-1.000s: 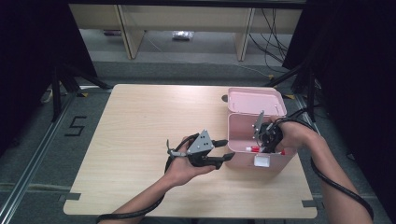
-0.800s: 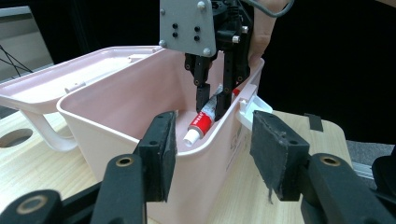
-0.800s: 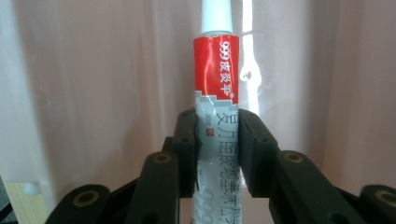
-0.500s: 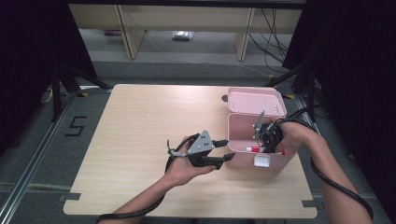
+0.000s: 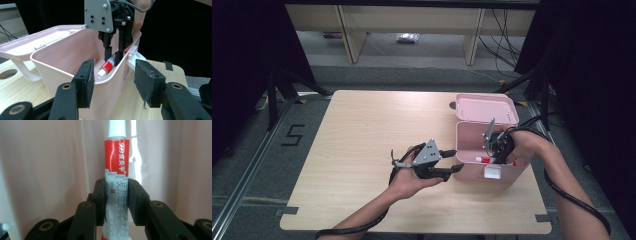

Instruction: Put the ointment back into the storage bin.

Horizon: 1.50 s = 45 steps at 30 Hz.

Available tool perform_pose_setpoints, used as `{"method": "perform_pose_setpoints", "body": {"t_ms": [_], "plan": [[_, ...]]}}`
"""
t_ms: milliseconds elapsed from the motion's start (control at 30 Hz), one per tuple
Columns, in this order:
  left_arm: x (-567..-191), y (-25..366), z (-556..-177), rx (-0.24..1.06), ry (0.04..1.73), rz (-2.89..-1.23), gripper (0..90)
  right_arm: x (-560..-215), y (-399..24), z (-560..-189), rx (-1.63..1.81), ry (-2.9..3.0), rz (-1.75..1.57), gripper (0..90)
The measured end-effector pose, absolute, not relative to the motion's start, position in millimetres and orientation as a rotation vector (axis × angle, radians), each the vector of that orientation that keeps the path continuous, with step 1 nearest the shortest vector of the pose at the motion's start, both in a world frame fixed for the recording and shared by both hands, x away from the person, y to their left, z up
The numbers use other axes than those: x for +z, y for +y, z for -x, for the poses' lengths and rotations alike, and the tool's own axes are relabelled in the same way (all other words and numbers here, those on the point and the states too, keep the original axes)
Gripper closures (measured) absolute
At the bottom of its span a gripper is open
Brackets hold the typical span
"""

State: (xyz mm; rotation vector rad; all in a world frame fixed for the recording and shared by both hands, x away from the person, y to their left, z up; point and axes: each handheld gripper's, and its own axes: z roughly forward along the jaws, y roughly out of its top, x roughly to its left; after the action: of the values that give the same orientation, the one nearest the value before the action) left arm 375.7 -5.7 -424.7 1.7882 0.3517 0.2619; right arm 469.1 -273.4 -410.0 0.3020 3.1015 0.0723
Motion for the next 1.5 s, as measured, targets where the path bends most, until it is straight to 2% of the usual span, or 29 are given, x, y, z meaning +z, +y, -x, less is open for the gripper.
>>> {"method": "perform_pose_setpoints", "body": {"t_ms": [133,200,233,267,367,467,600,700,867,1100,1233,1500], "plan": [[-425,-6,-375,0.266,0.359,-1.797,49.8,-408,-276,-471,0.080,3.088,-0.323,64.6],[-424,-6,-375,0.265,0.361,-1.795,49.9,-405,-277,-472,0.077,3.078,-0.340,64.7],[-424,-6,-375,0.265,0.360,-1.793,49.8,-405,-278,-476,0.105,3.082,-0.247,64.8],[-424,-6,-375,0.266,0.359,-1.793,49.9,-403,-278,-471,0.084,3.064,-0.347,65.1],[-424,-7,-375,0.267,0.357,-1.794,50.0,-401,-278,-471,0.099,3.057,-0.331,67.5],[-424,-7,-375,0.267,0.353,-1.798,50.4,-398,-279,-470,0.112,3.049,-0.328,72.7],[-425,-7,-374,0.269,0.351,-1.796,52.0,-390,-280,-469,0.139,3.019,-0.391,83.9],[-426,-8,-375,0.271,0.350,-1.789,54.2,-384,-282,-468,0.162,2.996,-0.438,87.9],[-427,-9,-374,0.263,0.345,-1.791,61.3,-378,-287,-467,0.195,2.975,-0.520,90.0],[-426,-8,-374,0.252,0.363,-1.783,81.0,-370,-297,-472,0.223,2.936,-0.617,88.9],[-426,-7,-376,0.245,0.384,-1.793,88.0,-365,-302,-473,0.254,2.906,-0.668,87.6],[-426,-11,-373,0.238,0.382,-1.819,89.6,-360,-310,-472,0.306,2.843,-0.699,85.7]]}}
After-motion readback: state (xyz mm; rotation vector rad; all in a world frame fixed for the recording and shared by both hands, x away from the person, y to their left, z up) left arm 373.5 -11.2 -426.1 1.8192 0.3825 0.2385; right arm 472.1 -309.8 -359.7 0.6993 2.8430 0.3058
